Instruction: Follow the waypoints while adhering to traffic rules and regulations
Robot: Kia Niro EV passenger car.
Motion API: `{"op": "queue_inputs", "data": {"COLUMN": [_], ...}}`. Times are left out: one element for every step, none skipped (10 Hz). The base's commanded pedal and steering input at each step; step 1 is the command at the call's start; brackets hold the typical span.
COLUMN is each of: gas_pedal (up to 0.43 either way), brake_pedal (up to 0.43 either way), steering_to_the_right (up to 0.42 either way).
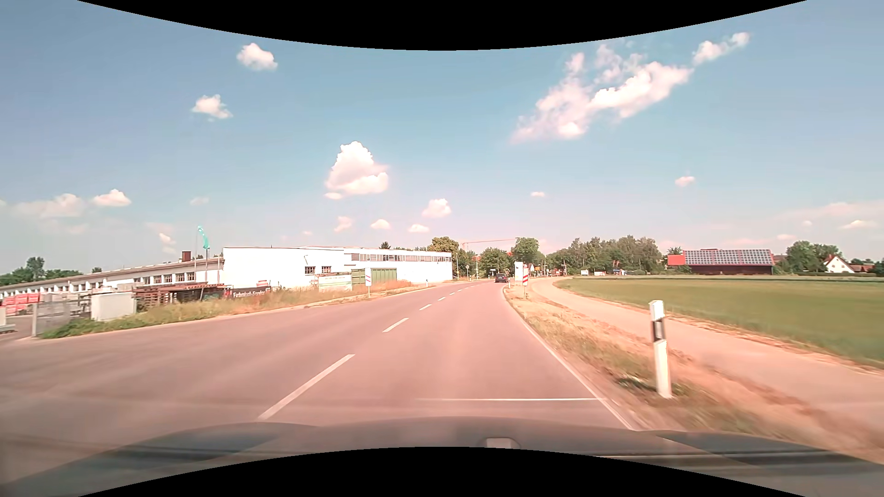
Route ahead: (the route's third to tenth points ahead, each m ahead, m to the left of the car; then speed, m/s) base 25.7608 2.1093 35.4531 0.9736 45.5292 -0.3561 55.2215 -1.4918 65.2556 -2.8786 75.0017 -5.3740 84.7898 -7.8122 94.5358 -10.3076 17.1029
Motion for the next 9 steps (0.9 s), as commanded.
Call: {"op": "queue_inputs", "data": {"gas_pedal": [0.098,0.098,0.098,0.118,0.118,0.118,0.118,0.118,0.118], "brake_pedal": [0.0,0.0,0.0,0.0,0.0,0.0,0.0,0.0,0.0], "steering_to_the_right": [0.009,0.009,0.009,0.009,0.008,0.009,0.009,0.01,0.012]}}
